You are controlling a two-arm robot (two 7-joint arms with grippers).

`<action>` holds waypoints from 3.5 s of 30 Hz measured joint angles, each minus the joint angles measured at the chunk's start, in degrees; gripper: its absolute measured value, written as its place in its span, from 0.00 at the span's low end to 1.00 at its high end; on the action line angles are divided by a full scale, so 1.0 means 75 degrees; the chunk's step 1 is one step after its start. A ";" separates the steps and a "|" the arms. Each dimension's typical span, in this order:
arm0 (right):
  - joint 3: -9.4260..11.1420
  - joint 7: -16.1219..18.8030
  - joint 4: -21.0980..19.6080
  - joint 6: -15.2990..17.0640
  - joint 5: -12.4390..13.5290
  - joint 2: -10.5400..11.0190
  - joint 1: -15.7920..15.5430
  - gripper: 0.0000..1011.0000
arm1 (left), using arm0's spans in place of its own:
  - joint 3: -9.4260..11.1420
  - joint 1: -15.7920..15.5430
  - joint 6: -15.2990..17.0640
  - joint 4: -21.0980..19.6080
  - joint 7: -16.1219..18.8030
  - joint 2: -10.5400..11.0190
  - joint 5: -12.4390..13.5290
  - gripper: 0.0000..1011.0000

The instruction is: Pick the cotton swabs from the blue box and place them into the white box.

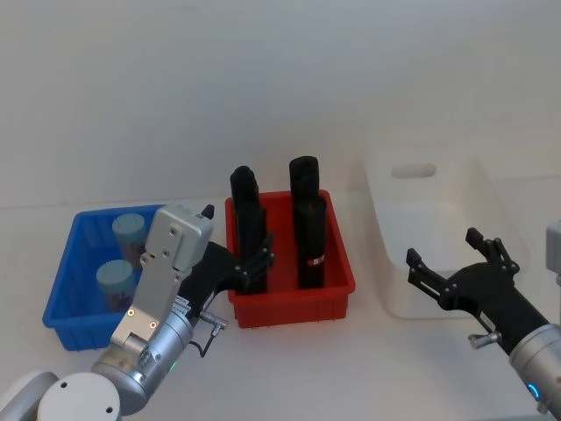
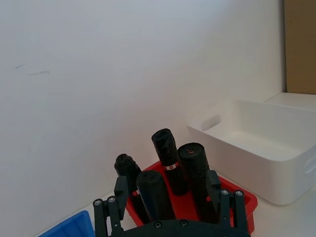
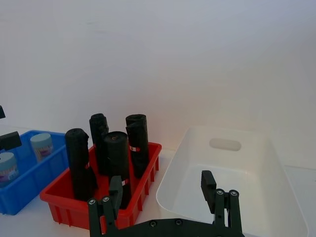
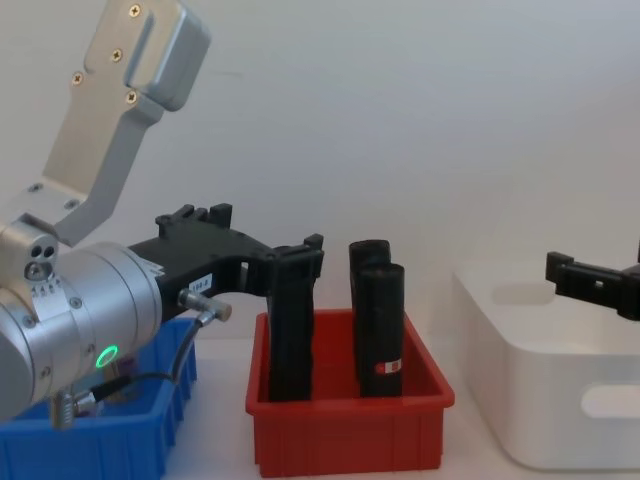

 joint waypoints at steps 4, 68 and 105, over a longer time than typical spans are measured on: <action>0.0000 0.0000 0.0000 0.0000 0.0000 0.0000 0.0000 0.99 | 0.0000 0.0000 0.0000 0.0000 0.0000 -0.0001 0.0000 0.99; 0.0000 0.0000 0.0000 0.0000 0.0000 0.0000 0.0000 0.99 | -0.0005 0.0000 0.0000 0.0002 0.0000 0.0000 -0.0006 0.99; 0.0000 0.0000 0.0000 0.0000 0.0000 0.0000 0.0000 0.99 | -0.0893 -0.0669 0.1127 0.1480 0.0008 0.0101 -0.1535 0.99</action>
